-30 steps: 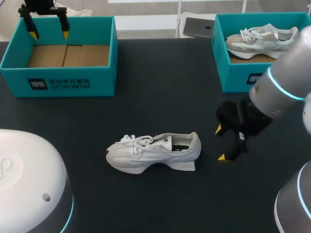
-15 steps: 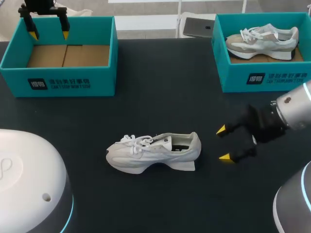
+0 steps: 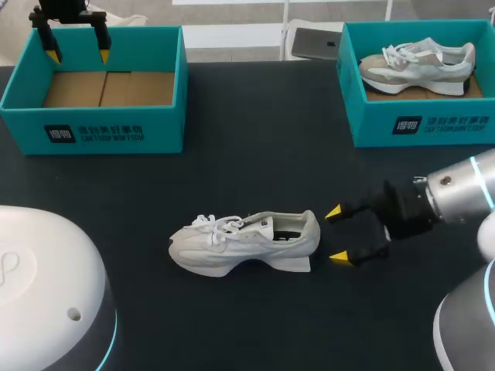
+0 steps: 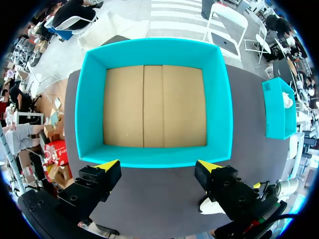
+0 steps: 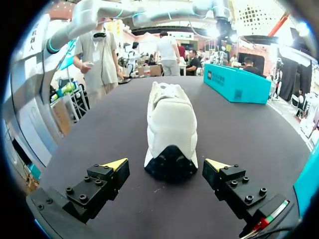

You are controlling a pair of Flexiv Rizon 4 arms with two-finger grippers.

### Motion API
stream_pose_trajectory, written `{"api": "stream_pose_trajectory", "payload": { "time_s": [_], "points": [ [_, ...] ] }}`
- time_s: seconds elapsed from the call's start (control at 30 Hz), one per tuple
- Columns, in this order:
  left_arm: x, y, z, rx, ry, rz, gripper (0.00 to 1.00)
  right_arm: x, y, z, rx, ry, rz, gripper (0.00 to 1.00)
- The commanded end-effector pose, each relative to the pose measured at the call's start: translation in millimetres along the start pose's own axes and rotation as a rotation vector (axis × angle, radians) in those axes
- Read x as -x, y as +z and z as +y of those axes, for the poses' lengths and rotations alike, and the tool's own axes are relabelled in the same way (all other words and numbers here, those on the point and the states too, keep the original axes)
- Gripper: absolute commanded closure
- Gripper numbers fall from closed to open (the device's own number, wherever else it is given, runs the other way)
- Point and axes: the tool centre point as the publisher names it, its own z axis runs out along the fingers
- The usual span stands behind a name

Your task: Take the shoe out of the shoebox, open the shoe tongue, remove and reinsert the insole, then place the shoe into the shoebox

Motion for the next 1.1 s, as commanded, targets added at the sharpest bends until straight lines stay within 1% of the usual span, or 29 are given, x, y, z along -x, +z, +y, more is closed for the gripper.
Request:
{"api": "stream_pose_trajectory", "payload": {
  "time_s": [0.03,0.13,0.27,0.5,0.73,0.87,0.9,0.93,0.97,1.1],
  "points": [
    [0.3,0,0,0.0,0.0,0.0,0.0,14.8,30,4.0,0.004,-0.003,0.006,0.0],
    [0.3,0,0,0.0,0.0,0.0,0.0,15.7,39,4.3,0.027,0.002,0.003,0.0],
    [0.3,0,0,0.0,0.0,0.0,0.0,11.6,52,6.7,0.05,0.007,0.012,0.0],
    [0.3,0,0,0.0,0.0,0.0,0.0,3.5,65,11.9,0.075,0.012,0.008,0.0],
    [0.3,0,0,0.0,0.0,0.0,0.0,4.3,86,6.5,0.11,0.024,0.006,0.0],
    [0.3,0,0,0.0,0.0,0.0,0.0,5.9,91,4.1,0.114,0.033,0.006,0.0],
    [0.3,0,0,0.0,0.0,0.0,0.0,6.1,91,4.2,0.109,0.035,0.006,0.49],
    [0.3,0,0,0.0,0.0,0.0,0.0,6.3,91,4.2,0.097,0.034,0.007,0.76],
    [0.3,0,0,0.0,0.0,0.0,0.0,7.0,89,5.1,0.096,0.031,0.003,1.0],
    [0.3,0,0,0.0,0.0,0.0,0.0,8.5,75,6.1,0.079,0.017,-0.003,1.0]
  ]
}}
